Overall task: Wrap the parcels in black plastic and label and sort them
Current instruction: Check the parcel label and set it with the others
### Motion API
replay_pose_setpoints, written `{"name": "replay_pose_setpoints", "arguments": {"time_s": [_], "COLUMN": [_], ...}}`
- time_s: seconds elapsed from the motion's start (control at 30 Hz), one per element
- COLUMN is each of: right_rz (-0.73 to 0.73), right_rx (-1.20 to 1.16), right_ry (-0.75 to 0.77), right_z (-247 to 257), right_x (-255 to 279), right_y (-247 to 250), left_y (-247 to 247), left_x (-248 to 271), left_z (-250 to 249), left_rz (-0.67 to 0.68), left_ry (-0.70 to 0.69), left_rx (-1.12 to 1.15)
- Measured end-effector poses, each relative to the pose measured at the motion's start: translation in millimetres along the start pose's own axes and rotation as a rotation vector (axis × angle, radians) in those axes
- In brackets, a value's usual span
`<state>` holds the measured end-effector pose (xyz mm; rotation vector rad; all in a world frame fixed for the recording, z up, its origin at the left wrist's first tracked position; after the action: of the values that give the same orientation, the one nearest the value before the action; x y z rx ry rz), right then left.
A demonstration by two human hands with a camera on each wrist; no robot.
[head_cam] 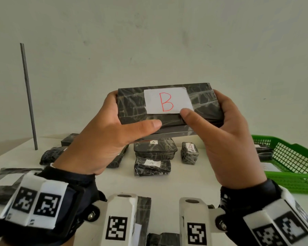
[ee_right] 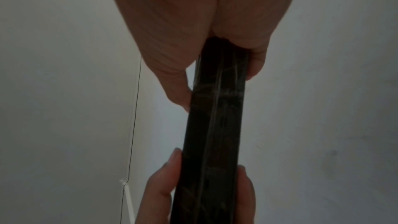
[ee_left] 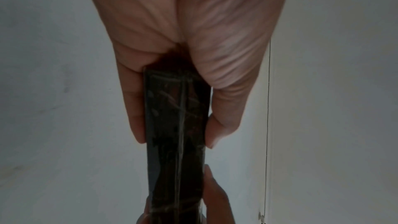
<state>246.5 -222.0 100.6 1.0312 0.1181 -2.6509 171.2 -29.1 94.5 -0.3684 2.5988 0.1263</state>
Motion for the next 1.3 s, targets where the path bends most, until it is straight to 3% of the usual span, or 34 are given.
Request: {"name": "replay_pose_setpoints", "arguments": {"time_s": [0.23, 0.37, 0.53, 0.7, 0.93, 1.1, 1.3], "right_rz": [0.095, 0.153, 0.132, 0.009, -0.052, -0.108, -0.045], "right_rx": [0.067, 0.212, 0.126, -0.034, -0.015, -0.024, 0.013], "right_ry": [-0.026, -0.056, -0.021, -0.015, 0.093, 0.233, 0.195], "right_z": [1.8, -7.8, -2.2, 0.9, 15.8, 27.2, 24.0], "right_x": [1.4, -0.8, -0.3, -2.5, 1.9, 7.9, 8.0], "right_y": [-1.2, 10.3, 13.2, 15.8, 12.4, 6.9, -0.5], "left_y": [4.0, 2.6, -4.0, 1.4, -3.0, -0.8, 2.2], "left_x": [0.5, 2.2, 1.6, -2.7, -2.9, -5.4, -3.7], "left_z": [-1.1, 3.0, 15.5, 10.6, 0.2, 1.7, -2.8], "left_rz": [0.011, 0.035, 0.081, -0.015, -0.063, -0.093, -0.09], "left_ry": [0.021, 0.136, 0.238, 0.09, -0.102, -0.121, -0.145], "left_rx": [0.026, 0.076, 0.147, 0.086, 0.132, 0.158, 0.124]}}
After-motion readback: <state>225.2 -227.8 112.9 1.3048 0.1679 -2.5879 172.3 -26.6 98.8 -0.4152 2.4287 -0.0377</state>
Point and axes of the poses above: each hand's wrist, its own x-axis away from the middle knuckle, its own y-axis out of the back of the hand, z = x × y, the point moved 8 cm from there along -x, towards the middle knuckle, and after that the axes turned 1 degree about y, right-handed, at the moved point
